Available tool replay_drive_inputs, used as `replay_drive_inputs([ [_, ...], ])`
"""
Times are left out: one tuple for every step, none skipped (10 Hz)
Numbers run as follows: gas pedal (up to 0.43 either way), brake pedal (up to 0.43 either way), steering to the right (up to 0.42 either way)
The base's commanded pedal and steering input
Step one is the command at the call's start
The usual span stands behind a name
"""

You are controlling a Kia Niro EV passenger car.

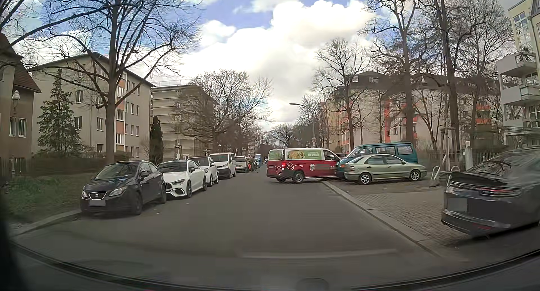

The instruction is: Follow the waypoints while adhering to traffic rules and regulations

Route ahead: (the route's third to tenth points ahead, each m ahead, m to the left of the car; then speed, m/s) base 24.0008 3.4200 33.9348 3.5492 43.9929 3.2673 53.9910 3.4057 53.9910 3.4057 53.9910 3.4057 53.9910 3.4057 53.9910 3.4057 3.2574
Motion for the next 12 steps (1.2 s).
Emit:
replay_drive_inputs([
  [0.000, 0.134, -0.003],
  [0.000, 0.140, -0.003],
  [0.000, 0.152, -0.003],
  [0.000, 0.165, -0.003],
  [0.000, 0.177, -0.002],
  [0.000, 0.183, -0.002],
  [0.000, 0.189, -0.001],
  [0.000, 0.201, -0.002],
  [0.000, 0.207, -0.001],
  [0.000, 0.207, -0.001],
  [0.000, 0.213, -0.002],
  [0.000, 0.207, -0.002],
])
